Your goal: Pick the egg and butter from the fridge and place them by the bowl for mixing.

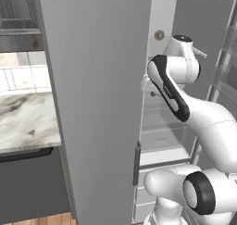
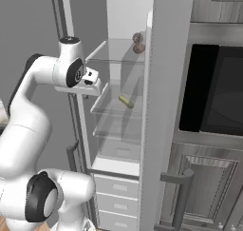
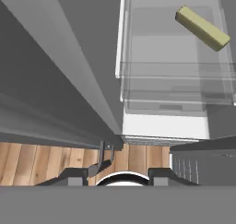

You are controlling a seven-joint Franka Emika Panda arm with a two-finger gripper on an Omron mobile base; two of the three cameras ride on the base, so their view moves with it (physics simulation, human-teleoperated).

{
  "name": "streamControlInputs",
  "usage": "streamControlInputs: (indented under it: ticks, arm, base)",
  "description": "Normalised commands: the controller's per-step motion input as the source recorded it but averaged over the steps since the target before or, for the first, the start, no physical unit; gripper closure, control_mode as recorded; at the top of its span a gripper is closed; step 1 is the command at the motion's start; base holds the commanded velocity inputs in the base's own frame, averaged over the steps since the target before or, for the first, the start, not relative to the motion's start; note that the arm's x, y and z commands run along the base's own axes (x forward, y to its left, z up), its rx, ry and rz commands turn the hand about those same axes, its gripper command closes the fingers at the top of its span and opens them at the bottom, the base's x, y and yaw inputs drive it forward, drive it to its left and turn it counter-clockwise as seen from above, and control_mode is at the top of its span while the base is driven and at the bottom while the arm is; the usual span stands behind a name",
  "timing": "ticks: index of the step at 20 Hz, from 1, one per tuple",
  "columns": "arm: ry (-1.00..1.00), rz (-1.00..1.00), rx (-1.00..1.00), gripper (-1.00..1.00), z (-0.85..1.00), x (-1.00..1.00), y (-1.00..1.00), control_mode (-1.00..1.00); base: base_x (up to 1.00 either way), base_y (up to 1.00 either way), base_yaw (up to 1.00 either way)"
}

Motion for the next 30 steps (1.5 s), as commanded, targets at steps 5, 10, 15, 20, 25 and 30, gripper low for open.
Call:
streamControlInputs:
  ticks: [5,10,15,20,25,30]
  arm:
    - [-0.02,0.06,0.0,-1.0,-0.01,-0.01,-0.35,-1.0]
    - [-0.01,0.14,0.0,-1.0,0.0,0.0,-0.94,-1.0]
    - [0.0,0.19,-0.01,-1.0,-0.07,0.0,-0.7,-1.0]
    - [-0.02,0.17,-0.01,-1.0,-0.05,0.0,-0.28,-1.0]
    - [-0.01,0.0,-0.02,-1.0,-0.3,0.02,0.0,-1.0]
    - [0.0,0.0,-0.02,-1.0,-0.51,0.09,0.03,-1.0]
  base:
    - [0.0,0.0,0.0]
    - [0.0,0.0,0.0]
    - [0.0,0.0,0.0]
    - [0.0,0.0,0.0]
    - [0.0,0.0,0.0]
    - [0.0,0.0,0.0]
